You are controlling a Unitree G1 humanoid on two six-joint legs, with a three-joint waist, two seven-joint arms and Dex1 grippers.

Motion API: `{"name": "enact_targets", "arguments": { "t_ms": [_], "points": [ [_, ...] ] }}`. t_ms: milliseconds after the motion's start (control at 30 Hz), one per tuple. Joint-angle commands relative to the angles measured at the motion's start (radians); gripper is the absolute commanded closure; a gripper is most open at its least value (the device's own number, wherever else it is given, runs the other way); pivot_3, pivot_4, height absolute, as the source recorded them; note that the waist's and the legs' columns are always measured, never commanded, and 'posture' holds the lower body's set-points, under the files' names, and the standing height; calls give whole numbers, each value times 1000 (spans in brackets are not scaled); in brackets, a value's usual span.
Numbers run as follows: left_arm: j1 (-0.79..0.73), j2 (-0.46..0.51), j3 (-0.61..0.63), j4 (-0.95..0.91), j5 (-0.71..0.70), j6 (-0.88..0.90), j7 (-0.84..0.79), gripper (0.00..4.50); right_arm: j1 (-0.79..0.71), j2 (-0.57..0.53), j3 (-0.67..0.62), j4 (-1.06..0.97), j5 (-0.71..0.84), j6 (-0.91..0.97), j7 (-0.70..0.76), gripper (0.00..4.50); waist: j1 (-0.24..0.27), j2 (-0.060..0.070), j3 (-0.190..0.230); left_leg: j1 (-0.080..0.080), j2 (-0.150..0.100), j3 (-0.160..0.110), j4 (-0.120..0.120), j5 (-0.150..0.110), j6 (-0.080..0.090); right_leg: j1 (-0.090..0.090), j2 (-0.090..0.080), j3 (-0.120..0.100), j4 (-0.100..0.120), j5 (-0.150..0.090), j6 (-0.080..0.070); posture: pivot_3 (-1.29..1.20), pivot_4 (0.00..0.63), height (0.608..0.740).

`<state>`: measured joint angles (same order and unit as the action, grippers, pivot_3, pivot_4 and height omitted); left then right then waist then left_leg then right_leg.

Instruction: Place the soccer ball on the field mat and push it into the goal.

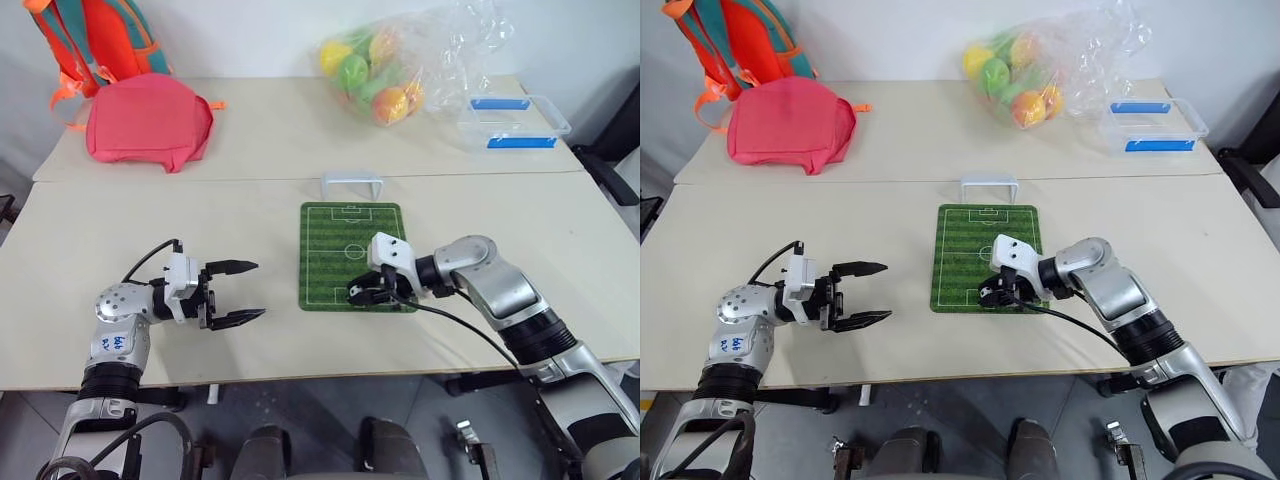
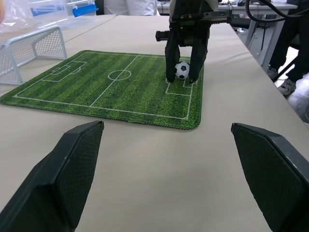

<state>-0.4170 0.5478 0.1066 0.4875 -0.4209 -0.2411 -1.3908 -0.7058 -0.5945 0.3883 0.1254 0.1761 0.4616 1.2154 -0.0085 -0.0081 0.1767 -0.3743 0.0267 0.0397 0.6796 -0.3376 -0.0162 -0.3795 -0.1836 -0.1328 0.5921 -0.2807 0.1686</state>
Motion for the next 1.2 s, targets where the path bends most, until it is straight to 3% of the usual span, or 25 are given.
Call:
{"name": "enact_targets", "arguments": {
  "t_ms": [33,733,1033,1200],
  "points": [
    [-7,-4,9,-15,-6,-11,4,0,-7,2,-21,-21,1,0,7,3656,2,0,0,0,0,0,0,0,0,0,0,0,0,0,0,0,150,740],
    [-37,-15,7,28,7,-34,26,0,14,-12,-29,-9,-4,-1,15,3656,2,0,0,0,0,0,0,0,0,0,0,0,0,0,0,0,150,740],
    [-68,-35,1,65,19,-55,29,0,15,-19,-35,-28,-11,0,11,647,3,0,0,0,0,0,0,0,0,0,0,0,0,0,0,0,150,740],
    [-77,-43,0,74,23,-61,31,0,-10,-27,-51,-74,4,18,20,647,4,0,0,0,0,0,1,0,0,0,0,0,0,0,0,0,150,740]
  ]
}}
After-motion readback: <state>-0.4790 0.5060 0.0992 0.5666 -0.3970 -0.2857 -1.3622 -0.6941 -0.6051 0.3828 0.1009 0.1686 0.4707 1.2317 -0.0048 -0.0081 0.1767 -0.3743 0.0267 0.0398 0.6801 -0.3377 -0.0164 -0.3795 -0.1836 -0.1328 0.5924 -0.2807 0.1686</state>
